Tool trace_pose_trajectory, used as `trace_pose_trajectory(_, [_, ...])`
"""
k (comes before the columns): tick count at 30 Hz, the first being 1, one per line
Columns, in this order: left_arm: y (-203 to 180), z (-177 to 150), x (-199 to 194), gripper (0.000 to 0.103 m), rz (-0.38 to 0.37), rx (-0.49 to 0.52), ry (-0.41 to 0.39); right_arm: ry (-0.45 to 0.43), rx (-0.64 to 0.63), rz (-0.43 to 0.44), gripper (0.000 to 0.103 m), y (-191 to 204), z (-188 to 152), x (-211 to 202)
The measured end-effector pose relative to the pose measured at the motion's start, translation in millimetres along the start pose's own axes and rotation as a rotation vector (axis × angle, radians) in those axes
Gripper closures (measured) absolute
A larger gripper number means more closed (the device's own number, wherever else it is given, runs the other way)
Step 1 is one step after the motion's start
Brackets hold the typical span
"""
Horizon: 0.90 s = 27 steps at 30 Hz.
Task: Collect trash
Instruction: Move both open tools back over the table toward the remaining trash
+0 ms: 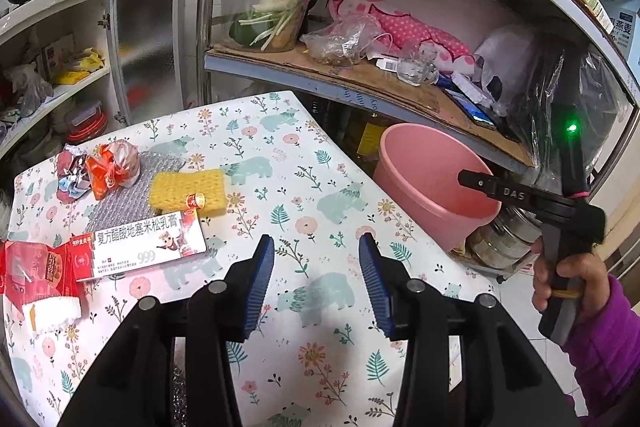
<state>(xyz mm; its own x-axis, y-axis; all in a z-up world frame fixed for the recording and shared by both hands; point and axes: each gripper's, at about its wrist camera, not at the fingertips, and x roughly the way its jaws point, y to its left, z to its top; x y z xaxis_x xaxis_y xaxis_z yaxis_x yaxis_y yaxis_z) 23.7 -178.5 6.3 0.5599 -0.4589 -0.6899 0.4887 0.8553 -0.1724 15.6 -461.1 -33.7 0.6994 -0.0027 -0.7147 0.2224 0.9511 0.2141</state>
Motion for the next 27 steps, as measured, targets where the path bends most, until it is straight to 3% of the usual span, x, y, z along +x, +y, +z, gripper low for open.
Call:
trace_pose_trajectory(16, [29.1, -8.5, -39.2, 0.050, 0.054, -0.021, -0.057, 0.032, -0.131, 0.194, 0.048, 82.2, -25.2, -24.0])
trace_pose_trajectory(27, [71.5, -44.8, -81.7, 0.049, 0.141, -0.049, -0.040, 0.099, -0.224, 0.304, 0.048, 123.9, -49.0, -20.6])
